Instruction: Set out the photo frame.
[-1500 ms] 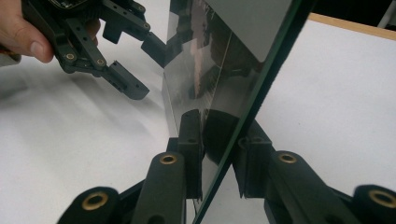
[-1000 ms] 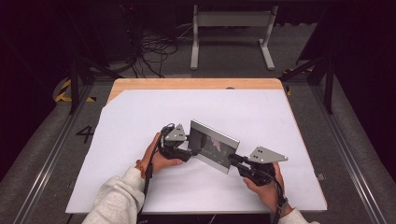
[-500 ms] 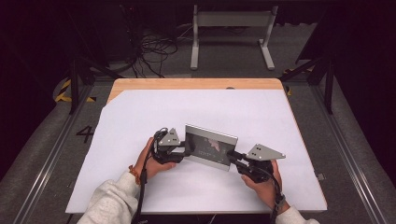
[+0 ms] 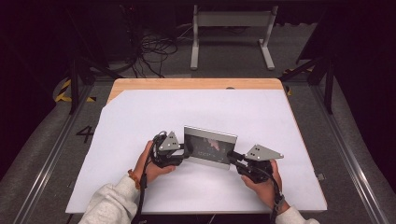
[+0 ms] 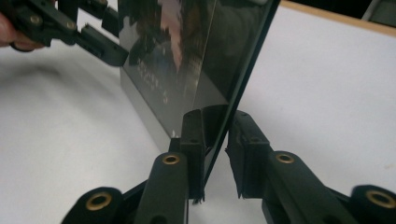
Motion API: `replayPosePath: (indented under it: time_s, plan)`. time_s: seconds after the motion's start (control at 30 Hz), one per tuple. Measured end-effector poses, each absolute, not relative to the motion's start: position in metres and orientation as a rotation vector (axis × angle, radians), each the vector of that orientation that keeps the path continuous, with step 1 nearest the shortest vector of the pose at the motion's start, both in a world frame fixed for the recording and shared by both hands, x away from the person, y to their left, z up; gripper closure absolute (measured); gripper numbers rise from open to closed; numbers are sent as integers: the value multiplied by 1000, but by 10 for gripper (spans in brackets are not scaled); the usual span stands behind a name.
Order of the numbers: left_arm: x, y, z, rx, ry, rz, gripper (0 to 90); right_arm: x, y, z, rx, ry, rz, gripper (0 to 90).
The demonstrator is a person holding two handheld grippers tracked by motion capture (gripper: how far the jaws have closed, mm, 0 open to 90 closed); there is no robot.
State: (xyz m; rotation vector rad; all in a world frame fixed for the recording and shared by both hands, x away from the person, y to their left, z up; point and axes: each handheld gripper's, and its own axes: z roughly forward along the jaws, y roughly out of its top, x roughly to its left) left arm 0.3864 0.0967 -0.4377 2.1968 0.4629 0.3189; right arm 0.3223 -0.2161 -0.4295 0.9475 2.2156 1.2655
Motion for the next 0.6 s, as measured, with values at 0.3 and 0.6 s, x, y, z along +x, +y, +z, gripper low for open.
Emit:
replayPosePath:
  time_s: [0.3, 0.6]
  plan:
    - [384, 96, -437, 2201, 466, 318, 645, 319, -218, -432, 942, 2224, 1233, 811]
    - [380, 96, -438, 2208, 471, 324, 665, 322, -218, -434, 945, 2219, 1227, 797]
